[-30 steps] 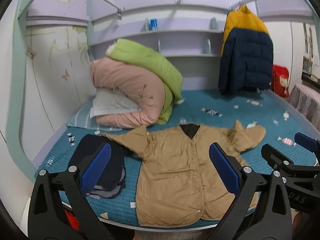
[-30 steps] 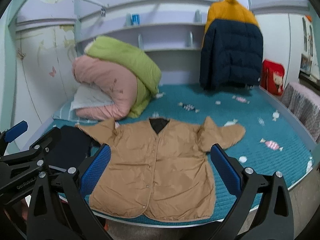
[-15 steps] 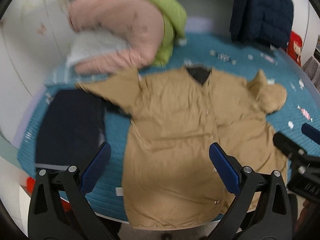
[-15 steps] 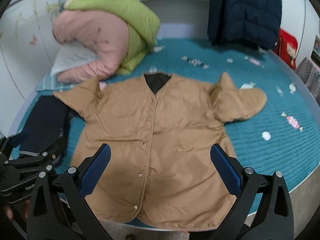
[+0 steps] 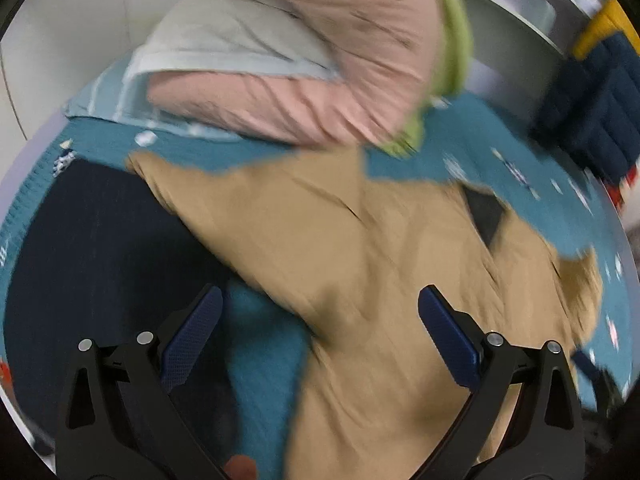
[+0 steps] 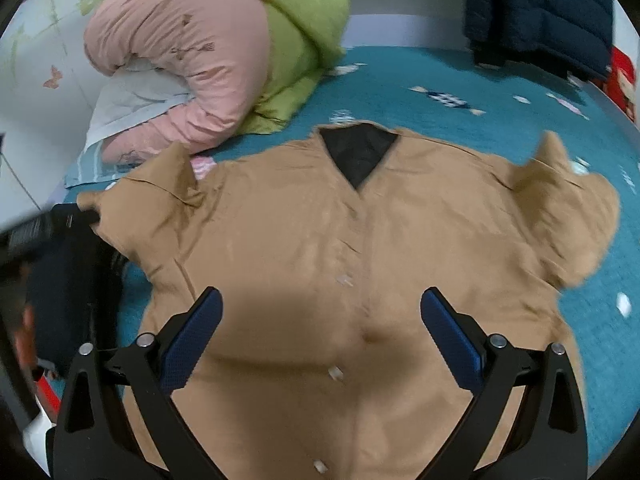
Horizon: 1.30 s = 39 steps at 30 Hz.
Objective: Fold large clothes
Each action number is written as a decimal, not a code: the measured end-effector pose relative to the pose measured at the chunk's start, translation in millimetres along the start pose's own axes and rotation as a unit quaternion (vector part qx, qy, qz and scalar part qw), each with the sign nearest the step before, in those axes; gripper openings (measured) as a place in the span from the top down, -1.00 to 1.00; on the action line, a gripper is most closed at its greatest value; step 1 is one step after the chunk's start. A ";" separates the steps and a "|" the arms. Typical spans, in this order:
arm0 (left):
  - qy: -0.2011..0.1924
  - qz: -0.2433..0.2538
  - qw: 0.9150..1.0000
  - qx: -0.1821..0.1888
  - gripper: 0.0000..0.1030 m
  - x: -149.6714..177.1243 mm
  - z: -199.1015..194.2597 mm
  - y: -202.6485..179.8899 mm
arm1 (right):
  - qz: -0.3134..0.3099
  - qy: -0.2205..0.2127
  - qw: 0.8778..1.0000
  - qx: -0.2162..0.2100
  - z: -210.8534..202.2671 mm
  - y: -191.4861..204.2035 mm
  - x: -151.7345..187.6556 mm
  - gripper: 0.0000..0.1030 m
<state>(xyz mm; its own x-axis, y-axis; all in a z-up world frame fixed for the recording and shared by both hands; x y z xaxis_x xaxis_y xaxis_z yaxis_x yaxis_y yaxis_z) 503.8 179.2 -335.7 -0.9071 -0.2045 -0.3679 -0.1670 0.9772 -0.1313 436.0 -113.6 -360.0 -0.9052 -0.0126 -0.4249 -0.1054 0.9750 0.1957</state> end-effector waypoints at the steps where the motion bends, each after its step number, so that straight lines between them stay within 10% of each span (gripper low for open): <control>1: 0.001 -0.014 1.000 -0.016 -0.91 -12.2 3.0 12.4 | -0.007 0.003 1.000 -0.003 7.7 5.1 -4.0 -0.69; 9: 0.043 -0.106 0.993 -0.011 -0.91 -95.8 36.0 117.3 | -0.045 0.014 0.999 -0.021 44.3 44.5 -29.2 -0.68; 16: 0.085 -0.093 0.991 0.036 -0.89 -123.4 65.5 137.3 | -0.062 0.028 0.997 -0.029 69.3 69.8 -43.0 -0.68; 21: 0.104 -0.068 0.992 0.027 0.45 -128.2 84.7 136.4 | -0.050 0.044 0.997 -0.032 85.0 70.6 -47.9 -0.57; 23: 0.104 -0.070 0.991 0.040 0.69 -126.5 84.6 137.8 | -0.049 0.049 0.997 -0.036 88.8 72.5 -49.0 -0.34; 28: -0.002 -0.055 0.996 0.076 0.84 -115.4 32.8 135.9 | -0.044 0.080 0.993 -0.074 107.4 78.7 -57.1 0.42; 34: -0.143 -0.004 0.985 0.092 0.84 -79.7 -64.9 113.9 | -0.039 0.089 0.983 -0.153 120.5 105.9 -73.9 0.60; 39: -0.182 0.017 0.978 0.099 0.85 -52.6 -91.1 80.4 | -0.027 0.164 0.973 -0.162 165.8 128.8 -67.8 0.60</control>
<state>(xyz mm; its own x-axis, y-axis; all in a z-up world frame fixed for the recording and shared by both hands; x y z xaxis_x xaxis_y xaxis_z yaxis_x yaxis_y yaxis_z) 502.8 273.8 -243.1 -0.7072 -0.2148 -0.6736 -0.0284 0.9606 -0.2766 552.1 49.6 -452.5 -0.9720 -0.1828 -0.1477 -0.2317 0.8508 0.4716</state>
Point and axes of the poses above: each gripper's, at about its wrist camera, not at the fingertips, and z roughly the way its jaws point, y to its left, x to its underside, the point moved 1 cm from there along z, roughly the way its jaws point, and after that the axes turned 12 degrees about y, right-handed, at the moved point
